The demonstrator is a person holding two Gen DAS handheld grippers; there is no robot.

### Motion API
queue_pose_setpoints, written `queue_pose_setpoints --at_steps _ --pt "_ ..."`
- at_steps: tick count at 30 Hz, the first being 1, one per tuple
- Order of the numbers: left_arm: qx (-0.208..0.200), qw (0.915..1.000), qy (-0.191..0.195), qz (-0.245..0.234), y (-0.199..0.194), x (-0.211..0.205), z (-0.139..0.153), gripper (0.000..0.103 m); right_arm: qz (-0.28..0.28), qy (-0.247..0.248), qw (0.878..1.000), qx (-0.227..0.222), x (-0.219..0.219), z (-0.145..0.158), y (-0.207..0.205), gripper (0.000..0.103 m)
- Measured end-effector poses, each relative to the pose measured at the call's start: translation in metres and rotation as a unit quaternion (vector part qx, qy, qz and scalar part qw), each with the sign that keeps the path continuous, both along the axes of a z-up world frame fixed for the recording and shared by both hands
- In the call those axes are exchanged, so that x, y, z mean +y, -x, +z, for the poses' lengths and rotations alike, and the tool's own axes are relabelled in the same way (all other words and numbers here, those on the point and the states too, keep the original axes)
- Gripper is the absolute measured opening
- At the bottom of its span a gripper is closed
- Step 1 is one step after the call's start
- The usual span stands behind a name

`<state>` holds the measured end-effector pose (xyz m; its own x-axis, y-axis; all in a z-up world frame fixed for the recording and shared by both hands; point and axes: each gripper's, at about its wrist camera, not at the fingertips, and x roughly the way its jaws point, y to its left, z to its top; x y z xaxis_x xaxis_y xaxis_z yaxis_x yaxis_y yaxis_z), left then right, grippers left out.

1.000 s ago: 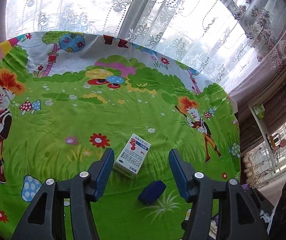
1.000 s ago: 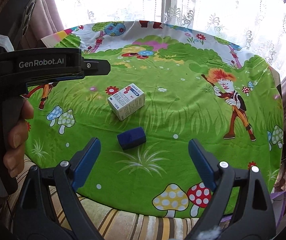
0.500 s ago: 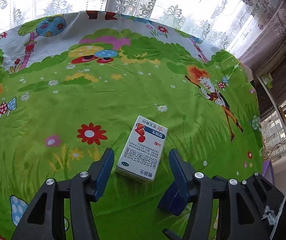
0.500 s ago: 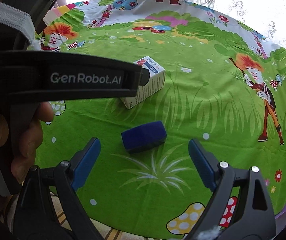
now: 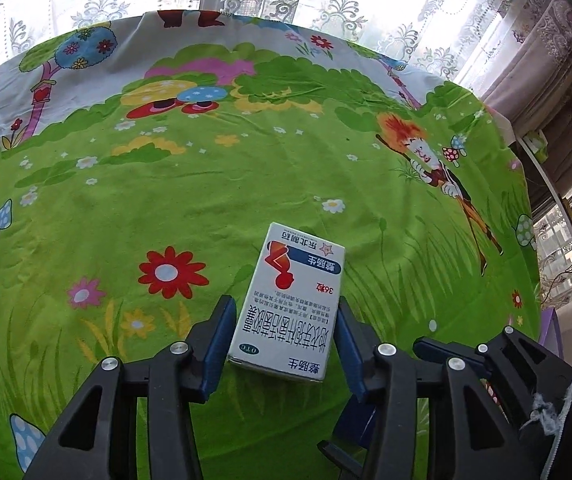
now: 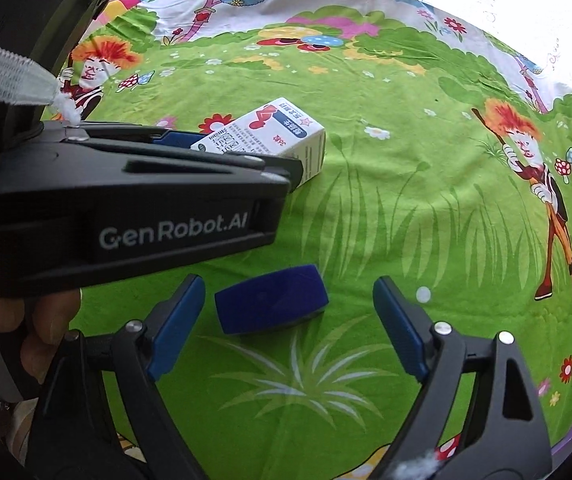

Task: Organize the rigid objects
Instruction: 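Grasp the white medicine box with the left gripper while the right grasps the navy block, then carry the medicine box and navy block into the purple box and open both grippers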

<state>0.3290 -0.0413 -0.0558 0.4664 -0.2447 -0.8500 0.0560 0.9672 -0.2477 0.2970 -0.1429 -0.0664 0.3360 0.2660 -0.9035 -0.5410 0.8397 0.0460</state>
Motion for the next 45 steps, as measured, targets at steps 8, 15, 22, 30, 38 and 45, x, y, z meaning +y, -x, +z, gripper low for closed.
queue_pose_setpoints --at_steps 8,15,22,30,38,45 --pt "-0.008 0.9998 -0.002 0.017 0.004 0.007 0.001 0.048 0.0 -0.001 1.0 0.005 0.0 -0.004 -0.001 0.078" --pt "-0.013 0.9996 -0.013 0.022 0.01 0.011 0.002 0.048 0.023 0.006 1.0 -0.001 -0.002 0.0 0.002 0.078" --pt "-0.016 0.9992 -0.022 0.029 0.017 0.014 0.002 0.047 0.049 0.016 0.999 -0.005 -0.005 -0.004 0.004 0.078" --pt "-0.015 0.9988 -0.025 0.039 0.024 0.017 0.005 0.047 0.043 0.016 0.999 -0.013 -0.006 -0.003 0.007 0.055" --pt "-0.023 0.9983 -0.026 0.046 0.036 0.015 0.015 0.047 0.003 0.012 1.0 -0.029 -0.021 0.009 0.013 0.055" --pt "-0.028 0.9987 -0.021 0.037 0.051 0.001 0.027 0.047 -0.044 -0.007 0.998 -0.034 -0.044 0.023 0.022 0.055"
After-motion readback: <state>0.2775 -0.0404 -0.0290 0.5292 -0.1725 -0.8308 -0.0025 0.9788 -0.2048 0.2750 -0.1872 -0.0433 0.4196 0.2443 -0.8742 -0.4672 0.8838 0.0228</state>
